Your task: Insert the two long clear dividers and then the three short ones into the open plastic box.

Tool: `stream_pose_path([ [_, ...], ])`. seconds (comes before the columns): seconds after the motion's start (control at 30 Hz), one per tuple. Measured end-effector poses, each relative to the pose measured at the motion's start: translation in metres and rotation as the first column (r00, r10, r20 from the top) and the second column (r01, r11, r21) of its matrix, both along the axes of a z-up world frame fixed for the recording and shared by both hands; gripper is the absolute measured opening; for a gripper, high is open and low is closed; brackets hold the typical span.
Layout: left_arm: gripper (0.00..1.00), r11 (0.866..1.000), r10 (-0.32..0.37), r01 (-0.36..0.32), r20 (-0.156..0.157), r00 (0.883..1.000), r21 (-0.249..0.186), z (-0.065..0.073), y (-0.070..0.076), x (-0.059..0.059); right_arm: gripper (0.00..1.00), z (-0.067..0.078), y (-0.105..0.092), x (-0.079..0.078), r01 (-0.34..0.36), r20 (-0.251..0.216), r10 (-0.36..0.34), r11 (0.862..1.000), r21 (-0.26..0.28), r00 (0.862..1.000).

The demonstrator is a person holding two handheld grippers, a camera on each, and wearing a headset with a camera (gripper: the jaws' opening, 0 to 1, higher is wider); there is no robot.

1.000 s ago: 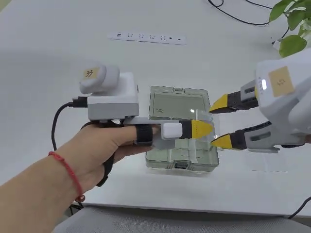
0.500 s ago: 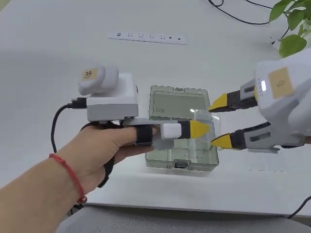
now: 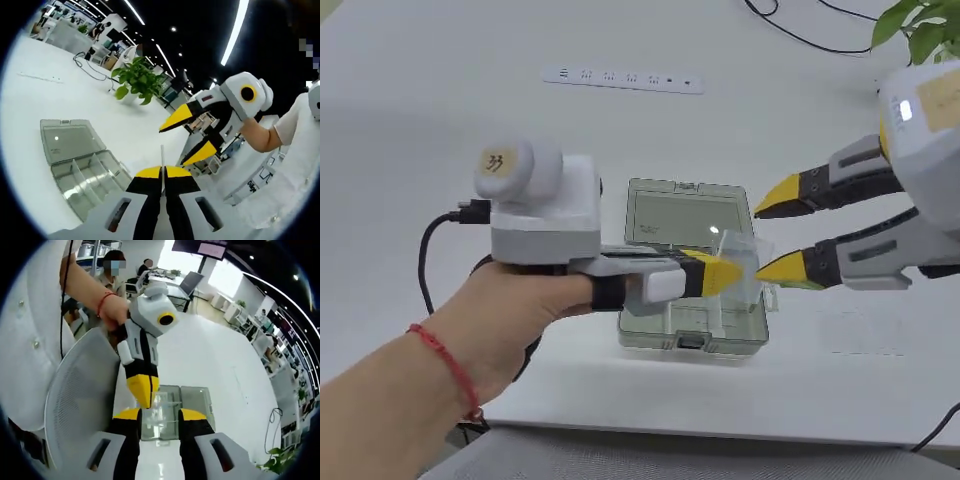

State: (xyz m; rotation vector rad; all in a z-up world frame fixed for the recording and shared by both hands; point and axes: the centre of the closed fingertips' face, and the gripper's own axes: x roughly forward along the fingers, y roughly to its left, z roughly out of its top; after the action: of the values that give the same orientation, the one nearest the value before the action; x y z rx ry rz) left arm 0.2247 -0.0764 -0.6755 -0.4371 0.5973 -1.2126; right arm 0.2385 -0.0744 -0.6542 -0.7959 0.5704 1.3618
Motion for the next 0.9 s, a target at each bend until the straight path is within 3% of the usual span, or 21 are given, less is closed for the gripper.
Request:
stream_pose_path([
  [0.1,0.00,0.999,-0.043,0.042,0.062,0.997,0.022,0.000,-0.001,-0.006,0.25,0.003,0.000,-0.004,-0.001,-0.085,0.004,0.999,0.038,0.996],
  [0.2,0.00,0.996,-0.085,0.081,0.140,0.987,0.029,0.004,-0.002,-0.012,0.22,0.005,0.001,-0.012,-0.014,-0.170,0.024,0.998,0.060,0.985],
  [0.23,0.00,0.995,-0.098,0.093,0.151,0.984,0.039,0.004,-0.002,-0.014,0.21,0.005,0.000,-0.013,-0.017,-0.184,0.028,0.998,0.060,0.983],
  [0.27,0.00,0.993,-0.115,0.107,0.190,0.975,0.052,0.005,-0.002,-0.016,0.19,0.006,0.000,-0.015,-0.022,-0.200,0.033,0.998,0.056,0.979],
  [0.33,0.00,0.989,-0.142,0.132,0.225,0.964,0.061,0.006,-0.002,-0.020,0.18,0.007,0.001,-0.022,-0.041,-0.236,0.054,0.997,0.059,0.970],
  [0.43,0.00,0.982,-0.188,0.176,0.295,0.937,0.066,0.012,-0.004,-0.029,0.15,0.008,0.001,-0.029,-0.065,-0.282,0.080,0.996,0.062,0.956],
  [0.67,0.00,0.979,-0.204,0.200,0.342,0.917,0.048,0.019,-0.003,-0.032,0.09,0.008,0.002,-0.045,-0.120,-0.345,0.132,0.991,0.054,0.929],
  [0.9,0.00,0.976,-0.211,0.214,0.364,0.907,0.033,0.023,-0.005,-0.037,0.05,0.007,0.003,-0.050,-0.137,-0.367,0.148,0.989,0.056,0.919],
])
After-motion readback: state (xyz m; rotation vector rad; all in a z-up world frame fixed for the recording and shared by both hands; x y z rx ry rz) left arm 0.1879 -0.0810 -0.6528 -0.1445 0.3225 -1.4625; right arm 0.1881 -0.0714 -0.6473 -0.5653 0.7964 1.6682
